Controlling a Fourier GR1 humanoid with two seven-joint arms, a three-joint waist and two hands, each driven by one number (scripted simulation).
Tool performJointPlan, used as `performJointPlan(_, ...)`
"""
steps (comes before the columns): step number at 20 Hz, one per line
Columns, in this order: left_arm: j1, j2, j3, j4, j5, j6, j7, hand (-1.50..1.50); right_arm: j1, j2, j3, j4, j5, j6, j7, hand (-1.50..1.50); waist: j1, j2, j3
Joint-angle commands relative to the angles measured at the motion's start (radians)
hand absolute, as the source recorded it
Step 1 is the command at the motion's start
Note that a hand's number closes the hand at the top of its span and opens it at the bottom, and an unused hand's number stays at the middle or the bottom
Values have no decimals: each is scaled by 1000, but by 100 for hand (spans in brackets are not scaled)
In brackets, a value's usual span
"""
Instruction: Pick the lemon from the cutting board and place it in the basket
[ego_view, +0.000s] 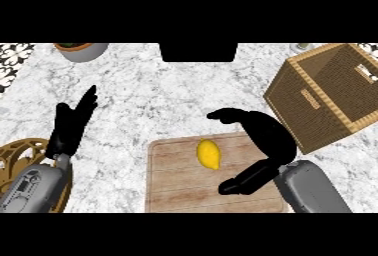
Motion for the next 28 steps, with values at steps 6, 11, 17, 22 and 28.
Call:
performJointPlan(6,6,26,25,12,0,-13,1,0,-161,-387,-10,-43,367,14,155,-150,-10,-1,-4)
performJointPlan(11,30,-9,-7,-31,-22,4,7,0,-238,-532,50,-79,332,306,211,-150,3,-1,-3)
performJointPlan(17,49,-2,40,-59,-29,-29,22,0,-196,-521,4,-146,319,436,244,-150,-3,3,-1)
performJointPlan(22,18,-57,42,-95,-90,-15,92,0,-222,-395,-40,-49,427,434,233,-150,2,5,-1)
performJointPlan(28,93,-89,63,-87,-120,-30,19,0,-173,-367,-115,-20,494,394,191,-150,2,6,-1)
